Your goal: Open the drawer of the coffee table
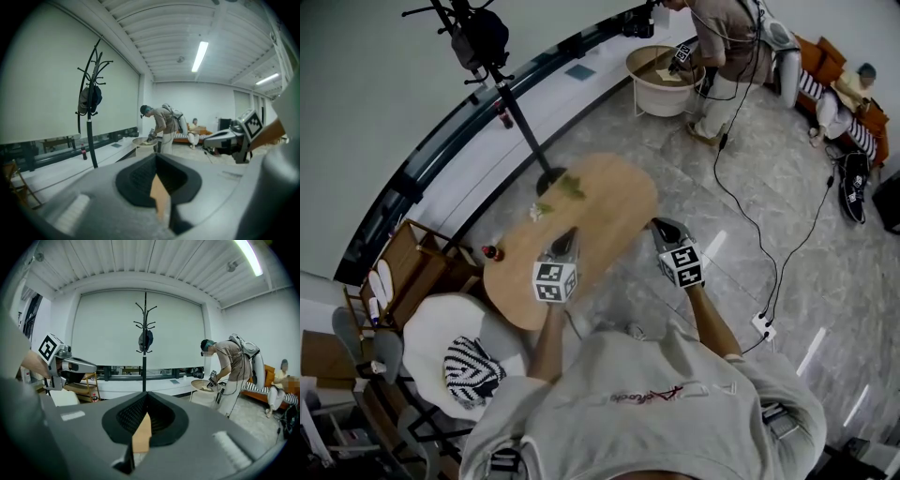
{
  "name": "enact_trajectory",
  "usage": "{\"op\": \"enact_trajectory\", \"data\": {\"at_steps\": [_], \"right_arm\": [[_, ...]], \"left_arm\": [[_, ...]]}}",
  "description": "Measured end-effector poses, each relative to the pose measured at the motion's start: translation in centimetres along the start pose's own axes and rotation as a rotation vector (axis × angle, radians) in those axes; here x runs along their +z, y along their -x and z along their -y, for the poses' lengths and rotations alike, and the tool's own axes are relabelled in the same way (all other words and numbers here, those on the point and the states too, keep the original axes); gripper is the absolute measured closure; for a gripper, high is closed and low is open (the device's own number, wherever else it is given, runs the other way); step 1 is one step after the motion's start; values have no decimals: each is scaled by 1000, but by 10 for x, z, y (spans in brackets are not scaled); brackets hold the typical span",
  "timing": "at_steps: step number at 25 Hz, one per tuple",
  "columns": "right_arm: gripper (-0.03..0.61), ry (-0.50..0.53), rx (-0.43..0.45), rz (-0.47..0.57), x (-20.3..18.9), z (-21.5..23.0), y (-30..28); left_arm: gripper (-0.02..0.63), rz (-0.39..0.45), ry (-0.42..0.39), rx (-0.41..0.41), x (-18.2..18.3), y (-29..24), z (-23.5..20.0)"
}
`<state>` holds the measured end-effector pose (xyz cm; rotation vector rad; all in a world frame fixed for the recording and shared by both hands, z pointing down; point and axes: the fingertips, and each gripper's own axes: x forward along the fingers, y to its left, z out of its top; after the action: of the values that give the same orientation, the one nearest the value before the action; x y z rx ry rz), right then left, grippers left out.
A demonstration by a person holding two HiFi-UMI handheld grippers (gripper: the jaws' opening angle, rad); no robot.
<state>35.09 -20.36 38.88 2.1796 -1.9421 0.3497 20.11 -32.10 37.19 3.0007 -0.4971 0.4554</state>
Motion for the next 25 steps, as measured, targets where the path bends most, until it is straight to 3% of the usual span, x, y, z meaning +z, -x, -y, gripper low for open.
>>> {"op": "enact_trajectory", "data": {"at_steps": [5,9,19,25], "right_arm": [[574,29,35,-5,18,-20,-28],[574,70,112,0,39,-59,-71],[574,191,424,3,73,-231,-185],[574,269,605,-6,79,-340,-215]], "left_arm": [[614,10,21,38,1,15,-31],[614,19,56,129,-6,48,-85],[614,46,160,439,-47,182,-218],[614,46,238,609,-84,273,-262]]}}
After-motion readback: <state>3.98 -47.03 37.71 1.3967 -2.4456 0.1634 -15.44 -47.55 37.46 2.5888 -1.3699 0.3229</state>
